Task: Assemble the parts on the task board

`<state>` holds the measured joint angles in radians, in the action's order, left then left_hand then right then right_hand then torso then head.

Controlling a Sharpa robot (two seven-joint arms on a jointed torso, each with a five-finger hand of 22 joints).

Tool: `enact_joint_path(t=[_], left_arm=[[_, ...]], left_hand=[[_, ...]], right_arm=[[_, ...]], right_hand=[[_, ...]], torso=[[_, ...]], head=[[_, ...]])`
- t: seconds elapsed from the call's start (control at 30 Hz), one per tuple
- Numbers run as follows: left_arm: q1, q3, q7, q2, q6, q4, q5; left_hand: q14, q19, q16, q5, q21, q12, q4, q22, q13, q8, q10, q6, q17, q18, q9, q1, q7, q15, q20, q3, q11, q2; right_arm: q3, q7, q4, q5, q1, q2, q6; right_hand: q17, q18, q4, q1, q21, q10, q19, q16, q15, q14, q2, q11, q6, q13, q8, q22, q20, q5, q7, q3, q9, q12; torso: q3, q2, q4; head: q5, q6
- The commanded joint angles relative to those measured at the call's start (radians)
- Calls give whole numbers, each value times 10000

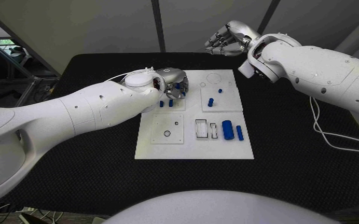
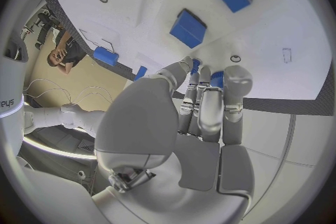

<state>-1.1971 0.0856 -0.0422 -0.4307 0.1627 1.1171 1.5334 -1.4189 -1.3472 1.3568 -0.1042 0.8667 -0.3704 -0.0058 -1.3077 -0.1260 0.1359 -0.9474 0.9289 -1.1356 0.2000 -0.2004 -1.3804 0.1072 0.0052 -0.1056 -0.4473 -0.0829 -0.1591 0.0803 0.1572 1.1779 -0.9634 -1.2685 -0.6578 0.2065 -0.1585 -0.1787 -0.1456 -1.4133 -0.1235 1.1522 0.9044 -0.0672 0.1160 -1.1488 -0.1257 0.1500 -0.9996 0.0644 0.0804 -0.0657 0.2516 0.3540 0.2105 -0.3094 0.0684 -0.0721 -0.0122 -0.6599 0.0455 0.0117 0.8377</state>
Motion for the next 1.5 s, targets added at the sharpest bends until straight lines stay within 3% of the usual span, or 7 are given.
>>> enact_joint_path(t=[0.03,0.47,1.0,1.5], left_arm=[[9,6,130,19,-103,9,-58],[12,5,81,13,-292,-36,-124],[13,4,-9,3,-477,-118,-127],[17,-1,193,-87,6,35,-298]], left_hand=[[-33,-28,68,30,49,59,2,-1095,9,-38,12,-32,-19,-857,12,3,3,51,-64,-94,-57,-55],[-162,-149,259,28,368,103,-149,-1169,15,142,-809,737,-218,-885,-8,-143,95,-73,17,-399,124,227],[-215,-169,360,8,506,391,-399,-1195,77,-49,-919,715,-324,-920,100,-291,212,-2,0,-670,23,252],[-348,-279,540,13,895,447,-585,-1263,-14,57,-1526,1221,-579,-954,68,-346,264,-76,43,-834,121,393]], right_arm=[[5,64,9,-7,-20,11,6],[5,65,4,-8,-21,21,-7],[5,61,7,-8,-21,15,-5],[5,78,19,-8,-20,11,1]], right_hand=[[16,-63,4,-70,41,-77,62,-13,-25,58,-22,-4,-38,-4,-42,-14,15,56,10,-63,6,7],[19,-63,11,-69,45,-71,66,-15,-29,56,-20,-8,-46,-2,-38,-14,16,56,8,-78,7,3],[19,-63,11,-69,45,-71,66,-15,-29,56,-20,-8,-46,-2,-38,-14,16,56,8,-78,7,3],[23,-62,11,-58,51,-65,70,-17,-32,54,-21,-9,-53,-1,-35,-15,18,54,7,-88,9,0]], torso=[[1,-2,-1],[2,3,7],[4,2,9],[3,4,13]], head=[[10,7],[10,45],[19,68],[11,17]])
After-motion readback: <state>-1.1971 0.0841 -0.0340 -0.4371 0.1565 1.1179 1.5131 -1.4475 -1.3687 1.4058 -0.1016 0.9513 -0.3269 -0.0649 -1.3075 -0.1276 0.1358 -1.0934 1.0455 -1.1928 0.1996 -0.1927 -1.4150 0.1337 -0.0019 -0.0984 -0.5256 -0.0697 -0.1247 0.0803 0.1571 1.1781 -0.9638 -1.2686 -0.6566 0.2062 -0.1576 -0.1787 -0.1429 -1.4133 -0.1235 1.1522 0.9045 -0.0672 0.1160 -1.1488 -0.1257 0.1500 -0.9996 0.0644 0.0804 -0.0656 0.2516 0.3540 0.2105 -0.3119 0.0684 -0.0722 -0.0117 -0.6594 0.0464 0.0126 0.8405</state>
